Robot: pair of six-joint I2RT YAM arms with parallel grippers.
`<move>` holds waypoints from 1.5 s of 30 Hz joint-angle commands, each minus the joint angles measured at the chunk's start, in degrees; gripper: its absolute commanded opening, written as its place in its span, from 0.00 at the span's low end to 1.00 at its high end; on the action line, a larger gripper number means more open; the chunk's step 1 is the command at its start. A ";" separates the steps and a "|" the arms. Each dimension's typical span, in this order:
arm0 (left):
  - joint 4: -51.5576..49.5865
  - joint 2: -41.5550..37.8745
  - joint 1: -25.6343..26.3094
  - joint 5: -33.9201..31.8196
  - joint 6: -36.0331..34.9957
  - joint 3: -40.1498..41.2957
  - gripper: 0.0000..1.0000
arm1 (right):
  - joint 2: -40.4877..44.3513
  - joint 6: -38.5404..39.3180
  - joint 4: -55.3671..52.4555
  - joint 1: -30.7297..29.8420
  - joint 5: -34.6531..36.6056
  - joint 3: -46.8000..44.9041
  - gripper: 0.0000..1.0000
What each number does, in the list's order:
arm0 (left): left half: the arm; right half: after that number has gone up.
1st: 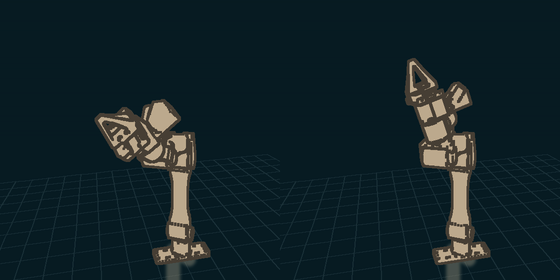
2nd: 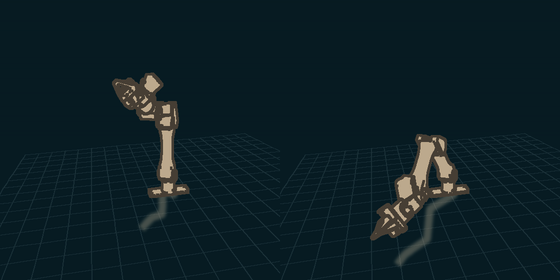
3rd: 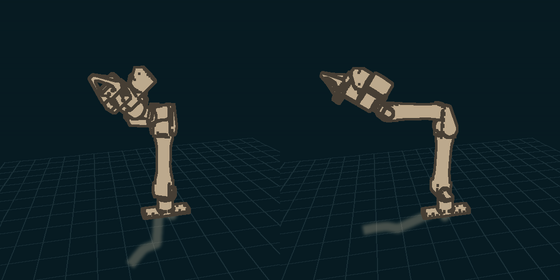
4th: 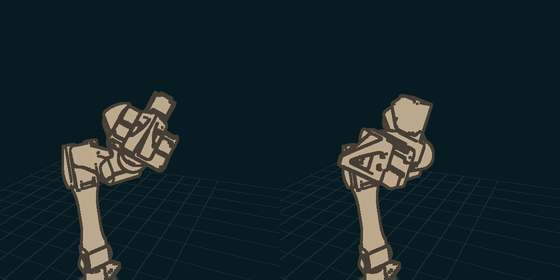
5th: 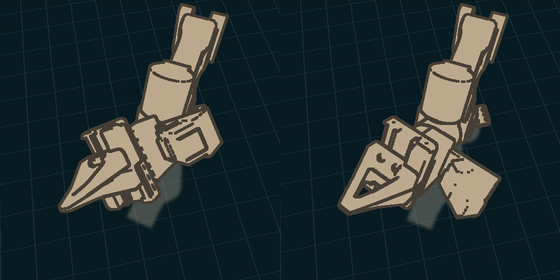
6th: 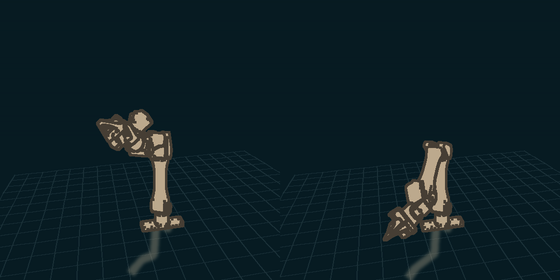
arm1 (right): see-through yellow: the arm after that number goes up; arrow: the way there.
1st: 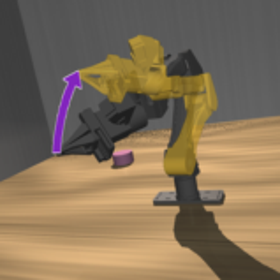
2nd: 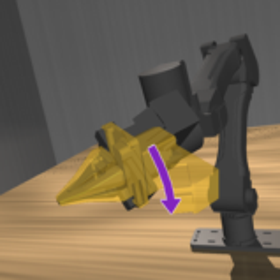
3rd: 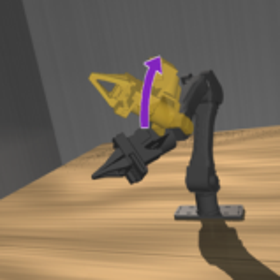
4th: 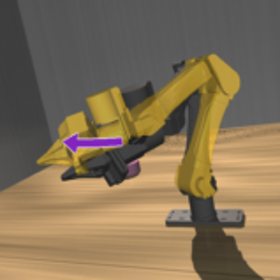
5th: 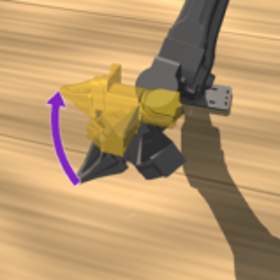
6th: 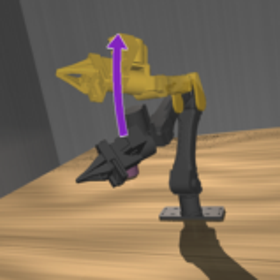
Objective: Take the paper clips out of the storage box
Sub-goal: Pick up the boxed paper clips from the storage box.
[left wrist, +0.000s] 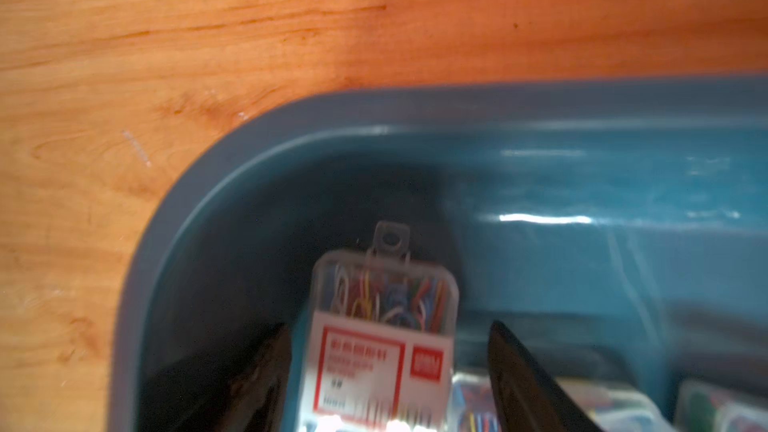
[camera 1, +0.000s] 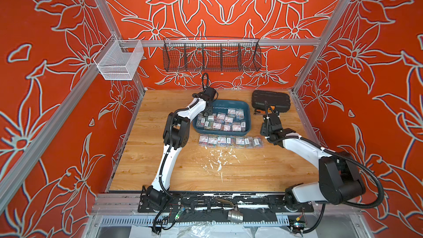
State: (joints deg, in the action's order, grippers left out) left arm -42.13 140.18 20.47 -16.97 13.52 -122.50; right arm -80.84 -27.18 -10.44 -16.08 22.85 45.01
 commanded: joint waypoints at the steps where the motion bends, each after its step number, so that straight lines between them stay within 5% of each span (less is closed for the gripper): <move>1: -4.48 2.11 -0.69 0.95 0.72 -0.89 0.73 | -0.26 0.11 -0.33 0.16 0.22 1.39 0.64; 6: -4.65 3.62 -1.65 4.30 1.23 -2.04 0.72 | -0.83 0.28 -0.93 0.14 0.07 2.01 0.64; 16: -8.07 4.81 -2.25 7.00 1.60 -5.67 0.50 | -0.71 0.20 -0.79 0.16 0.09 1.82 0.64; 25: -9.06 -9.46 -2.06 10.64 1.98 -1.25 0.43 | -0.43 -0.07 -0.46 0.12 0.53 1.43 0.64; 35: -5.22 -34.23 -1.37 8.47 5.45 20.69 0.38 | -0.22 0.11 -0.37 0.11 0.26 1.31 0.64; 45: 0.34 -56.89 -1.51 4.07 11.72 54.12 0.37 | 0.39 0.30 0.18 0.17 -0.09 0.73 0.64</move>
State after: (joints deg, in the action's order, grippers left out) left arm -43.09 87.46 19.03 -10.66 21.65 -73.76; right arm -81.60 -27.09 -10.44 -16.08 22.81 45.69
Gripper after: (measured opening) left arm 0.504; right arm 0.636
